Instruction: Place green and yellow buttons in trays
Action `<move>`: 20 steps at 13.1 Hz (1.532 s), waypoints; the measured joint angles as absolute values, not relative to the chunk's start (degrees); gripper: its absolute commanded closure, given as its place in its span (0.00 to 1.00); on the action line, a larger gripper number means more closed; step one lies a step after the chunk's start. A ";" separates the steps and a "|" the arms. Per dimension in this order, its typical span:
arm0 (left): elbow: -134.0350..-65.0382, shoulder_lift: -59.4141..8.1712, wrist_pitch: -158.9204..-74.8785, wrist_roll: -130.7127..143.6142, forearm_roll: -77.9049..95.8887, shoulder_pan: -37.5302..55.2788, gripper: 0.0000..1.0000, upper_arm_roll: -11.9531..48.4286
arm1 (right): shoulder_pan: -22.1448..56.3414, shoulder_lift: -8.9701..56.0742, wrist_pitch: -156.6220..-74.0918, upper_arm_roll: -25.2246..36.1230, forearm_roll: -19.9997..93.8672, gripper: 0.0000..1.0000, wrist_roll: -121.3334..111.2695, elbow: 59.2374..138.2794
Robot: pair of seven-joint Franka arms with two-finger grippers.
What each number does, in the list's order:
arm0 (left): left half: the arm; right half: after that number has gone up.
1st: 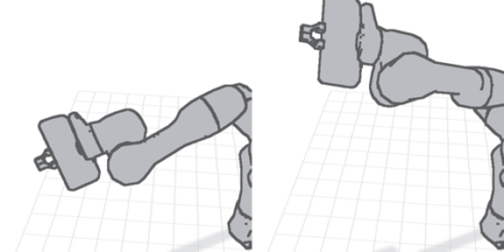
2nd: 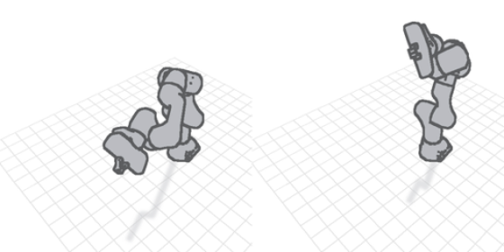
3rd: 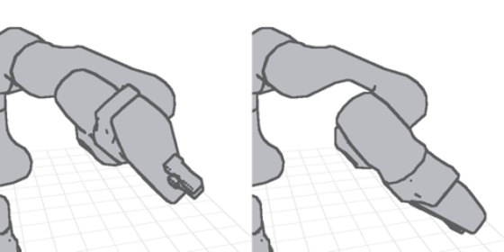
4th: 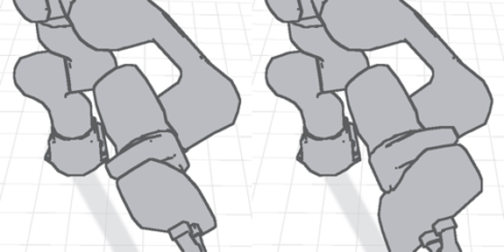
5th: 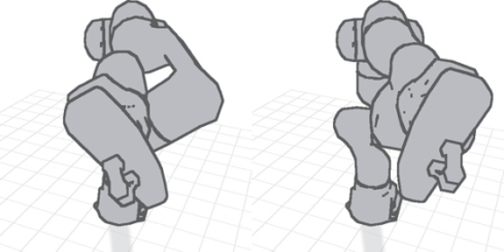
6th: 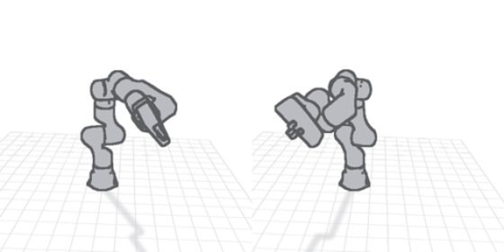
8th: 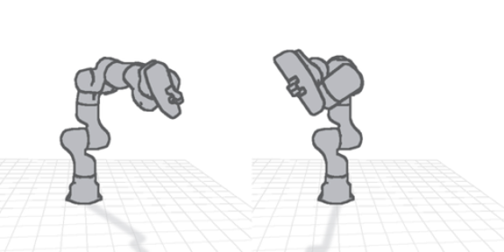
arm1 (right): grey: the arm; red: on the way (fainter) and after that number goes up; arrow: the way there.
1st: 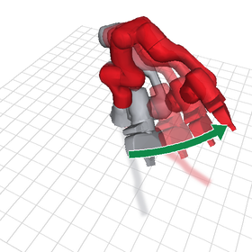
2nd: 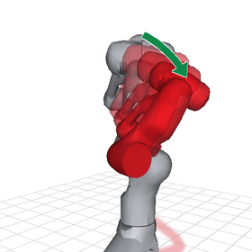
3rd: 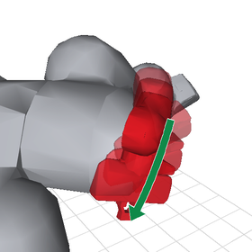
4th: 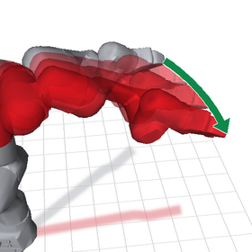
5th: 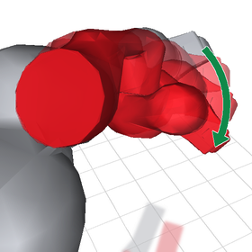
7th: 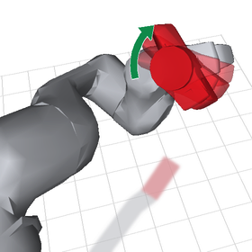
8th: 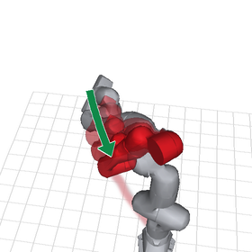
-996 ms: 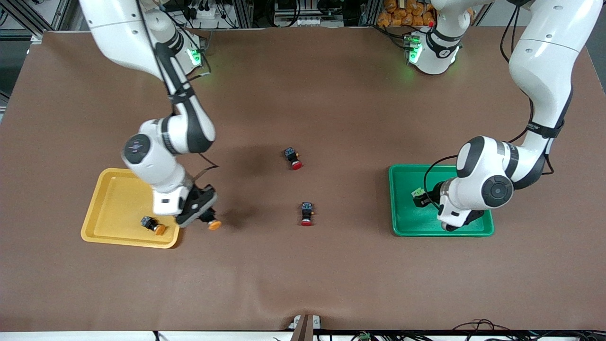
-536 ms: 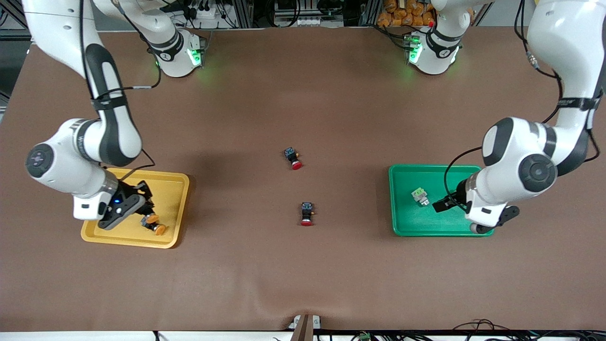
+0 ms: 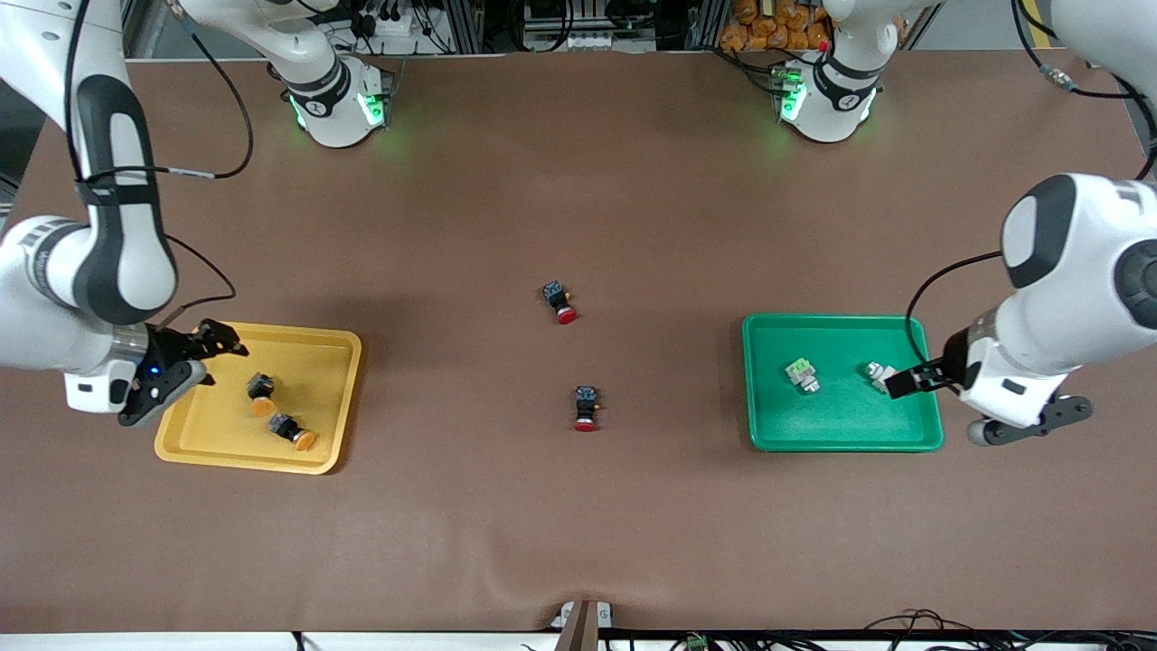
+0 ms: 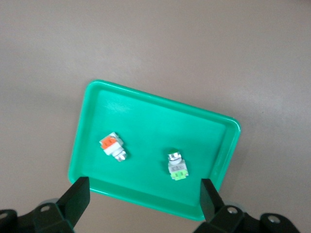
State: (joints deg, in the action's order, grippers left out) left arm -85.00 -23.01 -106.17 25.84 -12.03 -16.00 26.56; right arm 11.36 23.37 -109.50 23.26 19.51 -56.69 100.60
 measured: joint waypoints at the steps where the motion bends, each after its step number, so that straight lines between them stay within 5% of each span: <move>1: -84.47 -21.75 -104.71 24.62 -12.16 -16.27 0.00 26.58 | 11.36 22.56 -107.74 23.91 19.40 0.00 -56.37 99.88; 9: -84.16 -10.88 -94.58 19.25 -11.70 -16.03 0.00 27.45 | 14.74 8.03 -96.14 23.34 9.05 0.00 -29.01 98.43; 11: -84.18 -9.44 -94.29 17.70 -9.37 -15.53 0.00 26.58 | 13.72 5.07 -92.91 18.40 7.92 0.00 -19.08 97.34; 16: -86.86 -4.70 -93.44 7.44 -1.61 -2.96 0.00 7.16 | 5.58 4.35 -83.32 7.65 3.93 0.00 -3.33 87.95; 20: -93.12 1.93 -92.33 6.59 -0.26 0.92 0.00 3.25 | 1.62 2.73 -80.06 4.48 3.91 0.00 -0.32 83.89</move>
State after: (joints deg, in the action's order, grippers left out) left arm -93.12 1.93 -92.33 6.59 -0.26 0.92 3.25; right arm 1.62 2.73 -80.06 4.48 3.91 -0.32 83.89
